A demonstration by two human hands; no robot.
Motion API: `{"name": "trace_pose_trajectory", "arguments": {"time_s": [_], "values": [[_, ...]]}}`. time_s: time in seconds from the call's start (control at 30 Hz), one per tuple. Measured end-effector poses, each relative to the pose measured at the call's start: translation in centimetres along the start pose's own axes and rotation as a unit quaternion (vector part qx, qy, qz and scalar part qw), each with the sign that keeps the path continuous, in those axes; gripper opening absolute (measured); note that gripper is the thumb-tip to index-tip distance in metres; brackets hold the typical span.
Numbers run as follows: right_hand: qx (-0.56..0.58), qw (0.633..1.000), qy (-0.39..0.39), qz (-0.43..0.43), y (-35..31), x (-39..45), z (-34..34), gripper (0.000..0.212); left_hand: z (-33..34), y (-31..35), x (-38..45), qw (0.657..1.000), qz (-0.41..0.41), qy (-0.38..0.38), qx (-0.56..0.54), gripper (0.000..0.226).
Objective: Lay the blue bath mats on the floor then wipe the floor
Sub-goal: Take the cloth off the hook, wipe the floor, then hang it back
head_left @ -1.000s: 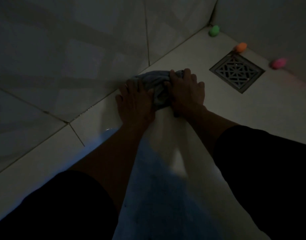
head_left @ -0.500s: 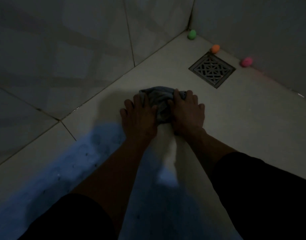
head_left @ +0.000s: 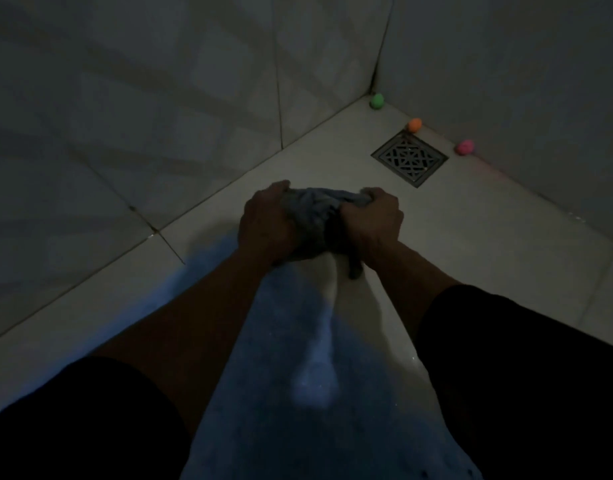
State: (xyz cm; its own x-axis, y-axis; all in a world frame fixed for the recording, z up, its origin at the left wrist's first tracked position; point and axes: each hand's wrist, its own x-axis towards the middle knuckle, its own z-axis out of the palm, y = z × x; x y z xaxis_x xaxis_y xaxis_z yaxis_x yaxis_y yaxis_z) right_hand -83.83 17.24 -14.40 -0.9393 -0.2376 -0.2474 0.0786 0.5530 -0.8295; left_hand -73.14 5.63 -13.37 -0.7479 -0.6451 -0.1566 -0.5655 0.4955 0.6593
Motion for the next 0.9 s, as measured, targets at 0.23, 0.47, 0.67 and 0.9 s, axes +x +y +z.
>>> {"name": "trace_pose_trajectory", "arguments": {"time_s": [0.23, 0.47, 0.67, 0.9], "values": [[0.047, 0.997, -0.033, -0.055, -6.5, -3.3, -0.5, 0.009, -7.7, 0.4, -1.5, 0.991, -0.066, 0.069, -0.096, 0.031], [0.022, 0.978, -0.152, -0.144, -13.3, -6.8, 1.7, 0.036, -15.2, -1.6, -3.4, 0.973, -0.105, 0.133, -0.157, 0.02], [-0.112, 0.939, -0.186, -0.267, -16.8, -8.7, 4.2, 0.025, -19.5, -4.8, -5.8, 0.969, -0.061, 0.186, -0.148, 0.038], [-0.117, 0.925, -0.216, -0.29, -17.5, -9.4, 5.8, 0.033, -20.0, -6.9, -5.1, 0.968, -0.029, 0.228, -0.103, 0.028]]}}
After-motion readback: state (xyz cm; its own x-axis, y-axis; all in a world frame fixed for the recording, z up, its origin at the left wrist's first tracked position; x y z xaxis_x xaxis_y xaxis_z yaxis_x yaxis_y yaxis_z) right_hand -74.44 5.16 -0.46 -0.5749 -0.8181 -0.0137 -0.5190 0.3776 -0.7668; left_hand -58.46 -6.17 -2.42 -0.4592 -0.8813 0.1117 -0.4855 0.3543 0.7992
